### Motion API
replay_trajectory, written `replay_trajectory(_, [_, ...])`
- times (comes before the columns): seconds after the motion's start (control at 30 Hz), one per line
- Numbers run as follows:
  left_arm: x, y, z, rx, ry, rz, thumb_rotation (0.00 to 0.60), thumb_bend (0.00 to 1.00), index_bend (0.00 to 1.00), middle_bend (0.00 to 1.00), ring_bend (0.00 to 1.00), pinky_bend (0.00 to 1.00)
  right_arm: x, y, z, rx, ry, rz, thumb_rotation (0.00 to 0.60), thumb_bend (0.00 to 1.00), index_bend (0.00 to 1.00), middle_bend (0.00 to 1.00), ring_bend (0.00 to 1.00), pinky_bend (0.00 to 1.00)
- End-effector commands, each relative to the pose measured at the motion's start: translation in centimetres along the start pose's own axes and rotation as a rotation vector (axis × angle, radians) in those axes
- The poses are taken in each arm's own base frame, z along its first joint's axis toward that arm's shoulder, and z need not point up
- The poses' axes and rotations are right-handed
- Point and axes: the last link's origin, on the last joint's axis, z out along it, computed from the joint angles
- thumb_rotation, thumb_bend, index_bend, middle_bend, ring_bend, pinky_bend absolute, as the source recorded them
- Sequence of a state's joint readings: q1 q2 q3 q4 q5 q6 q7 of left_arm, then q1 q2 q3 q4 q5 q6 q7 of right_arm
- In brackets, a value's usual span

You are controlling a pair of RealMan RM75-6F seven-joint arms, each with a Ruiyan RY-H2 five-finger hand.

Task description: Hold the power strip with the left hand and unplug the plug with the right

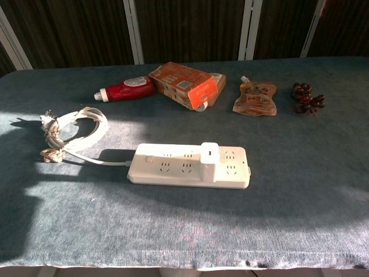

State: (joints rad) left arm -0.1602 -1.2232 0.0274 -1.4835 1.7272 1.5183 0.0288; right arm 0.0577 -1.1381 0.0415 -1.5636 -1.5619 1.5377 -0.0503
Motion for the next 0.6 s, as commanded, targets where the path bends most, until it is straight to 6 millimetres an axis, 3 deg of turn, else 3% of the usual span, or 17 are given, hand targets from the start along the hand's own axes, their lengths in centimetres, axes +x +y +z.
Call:
replay_trajectory(0.03, [-0.3, 0.6, 0.1, -0.025, -0.013, 0.008, 0.600, 0.42, 0.00, 0.00, 0.00, 0.09, 0.3, 0.2, -0.2, -0.002, 0.007, 0.009, 0.600, 0.10, 0.00, 0.00, 0.00, 0.00])
replay_trajectory(0.2, [-0.9, 3.0, 1.4, -0.141, -0.042, -0.106, 0.600, 0.42, 0.00, 0.00, 0.00, 0.09, 0.3, 0.7, -0.2, -0.012, 0.002, 0.016, 0.600, 0.10, 0.00, 0.00, 0.00, 0.00])
replay_trajectory(0.43, [-0.6, 9.1, 6.1, -0.361, -0.010, -0.172, 0.600, 0.43, 0.00, 0.00, 0.00, 0.09, 0.4, 0.9, 0.0, -0.023, 0.004, 0.016, 0.600, 0.10, 0.00, 0.00, 0.00, 0.00])
replay_trajectory(0.6, [-1.0, 12.8, 7.7, -0.418, -0.057, -0.171, 0.600, 0.42, 0.00, 0.00, 0.00, 0.09, 0.4, 1.2, 0.3, -0.033, 0.009, 0.017, 0.600, 0.10, 0.00, 0.00, 0.00, 0.00])
